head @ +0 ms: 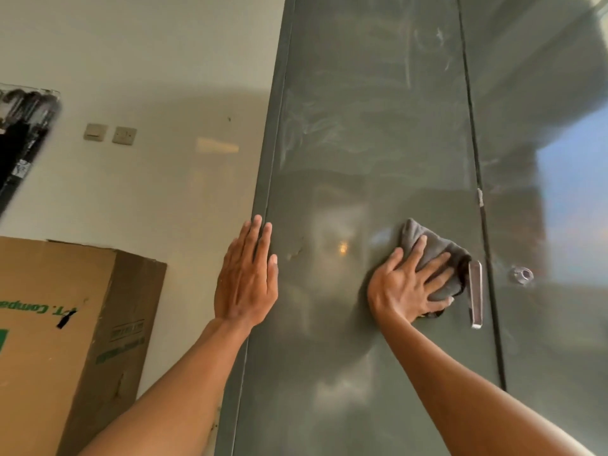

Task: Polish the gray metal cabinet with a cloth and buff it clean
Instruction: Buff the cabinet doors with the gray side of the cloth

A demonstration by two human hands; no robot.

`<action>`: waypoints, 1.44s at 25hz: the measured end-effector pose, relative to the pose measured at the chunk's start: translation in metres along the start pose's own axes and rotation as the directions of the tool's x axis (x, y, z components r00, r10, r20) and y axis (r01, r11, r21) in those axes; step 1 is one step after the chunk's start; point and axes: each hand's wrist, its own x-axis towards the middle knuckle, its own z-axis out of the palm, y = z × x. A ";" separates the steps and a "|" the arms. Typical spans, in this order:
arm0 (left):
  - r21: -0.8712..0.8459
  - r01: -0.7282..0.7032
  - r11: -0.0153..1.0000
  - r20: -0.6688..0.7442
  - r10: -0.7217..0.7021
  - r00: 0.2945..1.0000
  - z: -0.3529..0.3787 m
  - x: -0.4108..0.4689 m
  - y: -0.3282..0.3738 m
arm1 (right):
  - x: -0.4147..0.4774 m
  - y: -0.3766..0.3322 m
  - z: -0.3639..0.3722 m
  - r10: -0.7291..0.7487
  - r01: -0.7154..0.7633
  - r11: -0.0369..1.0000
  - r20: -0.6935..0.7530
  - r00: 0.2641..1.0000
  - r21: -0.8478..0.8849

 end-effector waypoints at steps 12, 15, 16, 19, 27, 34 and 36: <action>-0.128 0.108 0.986 -0.058 -0.116 0.992 0.000 0.154 -0.010 | 0.143 -0.281 0.040 -0.948 0.988 -0.118 0.306 -0.082 -0.104; -0.130 0.138 0.982 -0.054 -0.146 0.988 0.001 0.230 -0.001 | 0.171 -0.318 0.039 -0.958 0.994 -0.045 0.286 -0.016 -0.095; -0.136 0.164 0.977 -0.078 -0.175 0.981 0.000 0.247 0.003 | 0.169 -0.308 0.039 -0.948 0.990 -0.123 0.303 -0.097 -0.069; -0.103 0.176 0.979 -0.098 -0.186 0.978 -0.005 0.287 0.009 | 0.177 -0.274 0.026 -0.796 0.862 -0.501 0.353 -0.492 0.072; -0.001 0.146 0.989 -0.117 -0.145 0.982 0.015 0.511 0.016 | 0.334 -0.446 0.036 -0.849 0.905 -0.426 0.347 -0.400 0.002; 0.040 0.094 0.995 -0.055 -0.092 0.994 0.017 0.689 -0.004 | 0.433 -0.577 0.040 -0.900 0.955 -0.291 0.355 -0.251 -0.062; 0.017 0.066 0.998 -0.060 -0.065 0.996 0.017 0.724 -0.005 | 0.456 -0.604 0.039 -0.907 0.963 -0.263 0.357 -0.225 -0.061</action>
